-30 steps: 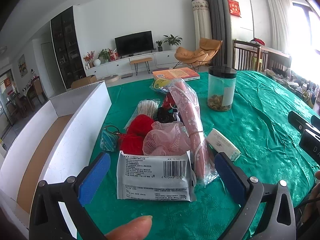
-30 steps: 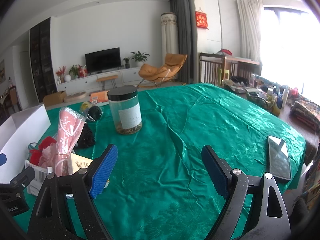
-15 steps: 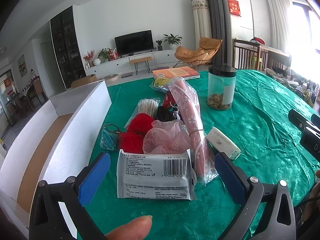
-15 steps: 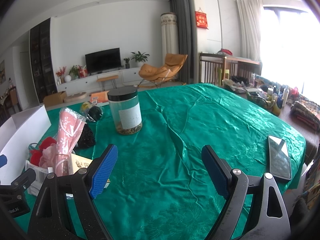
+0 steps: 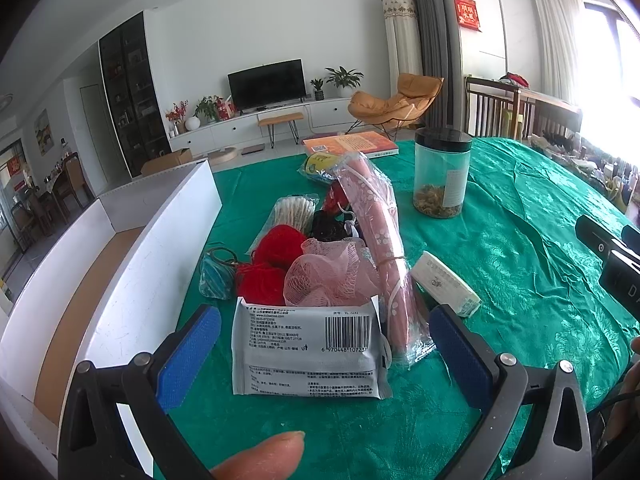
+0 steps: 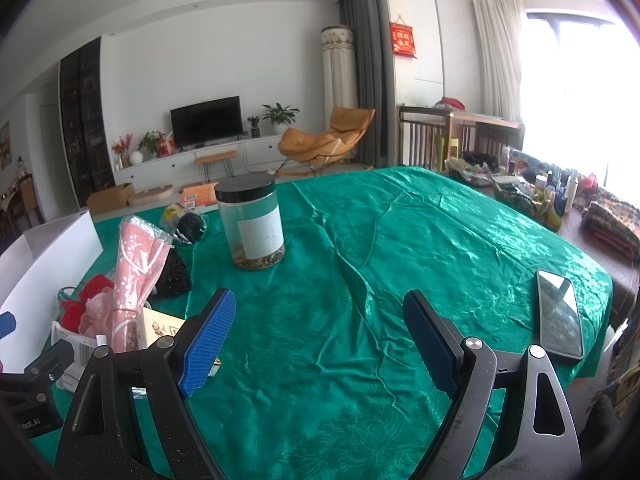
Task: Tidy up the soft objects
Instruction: 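Move the left tool toward the white printed packet in the pile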
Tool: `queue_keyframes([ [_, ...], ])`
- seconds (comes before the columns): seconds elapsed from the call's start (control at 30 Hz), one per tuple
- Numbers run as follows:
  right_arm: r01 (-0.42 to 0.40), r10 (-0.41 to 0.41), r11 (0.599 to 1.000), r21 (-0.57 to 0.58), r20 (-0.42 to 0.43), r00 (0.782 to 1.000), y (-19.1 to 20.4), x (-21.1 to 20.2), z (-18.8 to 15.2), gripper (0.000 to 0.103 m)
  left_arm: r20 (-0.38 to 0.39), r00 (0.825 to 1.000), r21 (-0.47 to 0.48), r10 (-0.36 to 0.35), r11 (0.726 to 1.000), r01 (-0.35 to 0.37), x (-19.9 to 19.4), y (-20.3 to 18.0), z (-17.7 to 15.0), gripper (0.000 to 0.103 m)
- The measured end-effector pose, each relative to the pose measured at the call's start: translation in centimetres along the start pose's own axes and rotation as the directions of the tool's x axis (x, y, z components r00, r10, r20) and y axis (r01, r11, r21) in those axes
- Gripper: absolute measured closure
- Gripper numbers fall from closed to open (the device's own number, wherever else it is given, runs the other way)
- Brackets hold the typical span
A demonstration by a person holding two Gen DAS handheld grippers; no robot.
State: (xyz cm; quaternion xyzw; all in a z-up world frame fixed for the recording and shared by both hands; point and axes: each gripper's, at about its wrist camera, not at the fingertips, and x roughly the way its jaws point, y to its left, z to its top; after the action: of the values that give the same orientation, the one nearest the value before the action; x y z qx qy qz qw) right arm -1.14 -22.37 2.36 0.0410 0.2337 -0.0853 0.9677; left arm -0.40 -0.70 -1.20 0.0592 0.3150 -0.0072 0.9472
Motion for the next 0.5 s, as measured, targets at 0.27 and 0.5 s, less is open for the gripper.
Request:
queue_keyframes([
  [0.27, -0.001, 0.001, 1.000, 0.001, 0.000, 1.000, 0.00, 0.00, 0.00, 0.015, -0.001, 1.000, 0.003, -0.002, 1.000, 0.002, -0.06, -0.12, -0.09, 0.000],
  [0.5, -0.002, 0.002, 1.000, 0.002, -0.001, 1.000, -0.01, 0.03, -0.02, 0.015, -0.007, 1.000, 0.006, -0.004, 1.000, 0.004, -0.01, -0.23, -0.21, 0.000],
])
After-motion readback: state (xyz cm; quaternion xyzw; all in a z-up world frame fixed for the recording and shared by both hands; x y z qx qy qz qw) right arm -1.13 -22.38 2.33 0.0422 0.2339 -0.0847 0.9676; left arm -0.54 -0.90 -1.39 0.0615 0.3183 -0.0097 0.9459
